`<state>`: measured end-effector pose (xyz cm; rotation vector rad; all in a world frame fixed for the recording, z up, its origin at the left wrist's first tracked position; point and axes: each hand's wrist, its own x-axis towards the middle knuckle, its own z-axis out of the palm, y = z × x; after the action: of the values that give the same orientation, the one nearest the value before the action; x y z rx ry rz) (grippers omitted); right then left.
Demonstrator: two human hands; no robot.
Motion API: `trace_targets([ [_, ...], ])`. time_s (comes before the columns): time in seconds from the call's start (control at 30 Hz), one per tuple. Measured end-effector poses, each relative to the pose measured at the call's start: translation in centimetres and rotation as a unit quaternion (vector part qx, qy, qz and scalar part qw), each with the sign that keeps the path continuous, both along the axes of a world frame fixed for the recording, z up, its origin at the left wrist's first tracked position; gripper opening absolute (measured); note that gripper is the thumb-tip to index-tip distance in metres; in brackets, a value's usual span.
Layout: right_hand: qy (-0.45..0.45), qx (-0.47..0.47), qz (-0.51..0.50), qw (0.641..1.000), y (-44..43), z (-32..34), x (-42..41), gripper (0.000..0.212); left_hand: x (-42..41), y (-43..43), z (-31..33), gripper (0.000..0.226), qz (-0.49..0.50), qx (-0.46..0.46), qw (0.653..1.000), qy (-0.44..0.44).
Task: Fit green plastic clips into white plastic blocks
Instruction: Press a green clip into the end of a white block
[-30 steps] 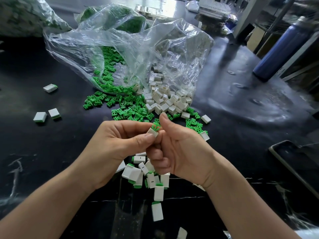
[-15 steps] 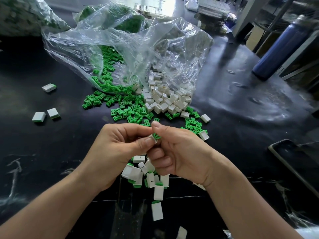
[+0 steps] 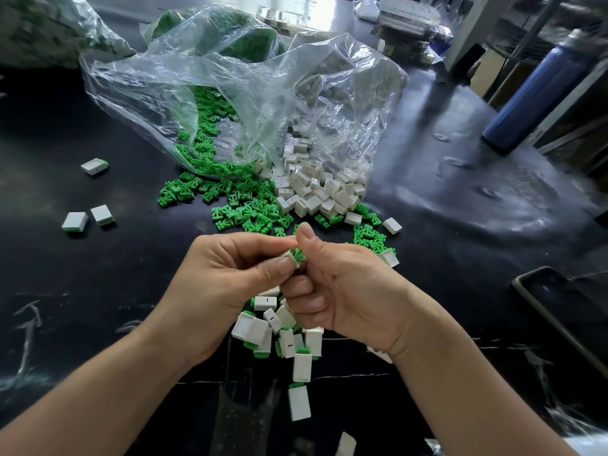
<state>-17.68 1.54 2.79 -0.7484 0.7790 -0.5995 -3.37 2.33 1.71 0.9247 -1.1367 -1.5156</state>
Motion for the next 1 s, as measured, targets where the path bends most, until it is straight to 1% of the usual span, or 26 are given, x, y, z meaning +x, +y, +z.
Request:
trace_targets([
  [0.1, 0.019, -0.046, 0.002, 0.999, 0.1, 0.0, 0.1, 0.036, 0.0, 0.1, 0.0, 0.028, -0.003, -0.010, 1.000, 0.002],
  [0.27, 0.032, -0.073, -0.023, 0.997, 0.3, 0.0, 0.6, 0.037, -0.1, 0.1, -0.3, 0.031, 0.014, -0.022, 1.000, -0.002],
  [0.33, 0.017, -0.062, -0.027, 0.998, 0.4, -0.1, 0.7, 0.033, -0.1, 0.1, -0.3, 0.029, 0.020, -0.019, 1.000, 0.008],
  [0.5, -0.022, -0.030, -0.035, 0.999, 0.4, -0.1, 0.6, 0.032, 0.0, 0.1, -0.2, 0.019, 0.024, -0.012, 0.999, 0.042],
  [0.6, -0.015, -0.040, -0.057, 0.997, 0.5, -0.2, 1.1, 0.032, -0.1, 0.2, -0.2, 0.028, 0.020, -0.031, 0.999, 0.034],
  [0.67, -0.012, -0.046, -0.065, 0.997, 0.6, -0.4, 1.3, 0.030, -0.1, 0.1, -0.2, 0.028, 0.028, -0.030, 0.999, 0.024],
  [0.8, -0.010, -0.043, -0.046, 0.998, 0.4, -0.2, 0.9, 0.029, 0.0, 0.0, -0.2, 0.025, 0.005, -0.042, 0.999, 0.020],
  [0.87, -0.019, -0.032, -0.025, 0.999, 0.2, 0.1, 0.6, 0.033, 0.3, 0.1, -0.2, 0.034, -0.014, -0.054, 0.998, 0.026],
  [0.9, -0.024, -0.029, -0.014, 0.999, 0.1, 0.2, 0.5, 0.036, 0.3, 0.1, -0.2, 0.034, -0.021, -0.056, 0.998, 0.030],
  [0.93, -0.030, -0.026, -0.005, 0.999, 0.0, 0.3, 0.4, 0.037, 0.3, 0.1, -0.1, 0.029, -0.025, -0.059, 0.998, 0.026],
  [0.97, -0.034, -0.022, 0.001, 0.999, 0.0, 0.4, 0.3, 0.034, 0.3, 0.1, 0.0, 0.025, -0.028, -0.060, 0.998, 0.022],
  [1.0, -0.037, -0.019, 0.004, 0.999, 0.0, 0.4, 0.3, 0.028, 0.3, 0.1, 0.0, 0.028, -0.021, -0.056, 0.998, 0.013],
])
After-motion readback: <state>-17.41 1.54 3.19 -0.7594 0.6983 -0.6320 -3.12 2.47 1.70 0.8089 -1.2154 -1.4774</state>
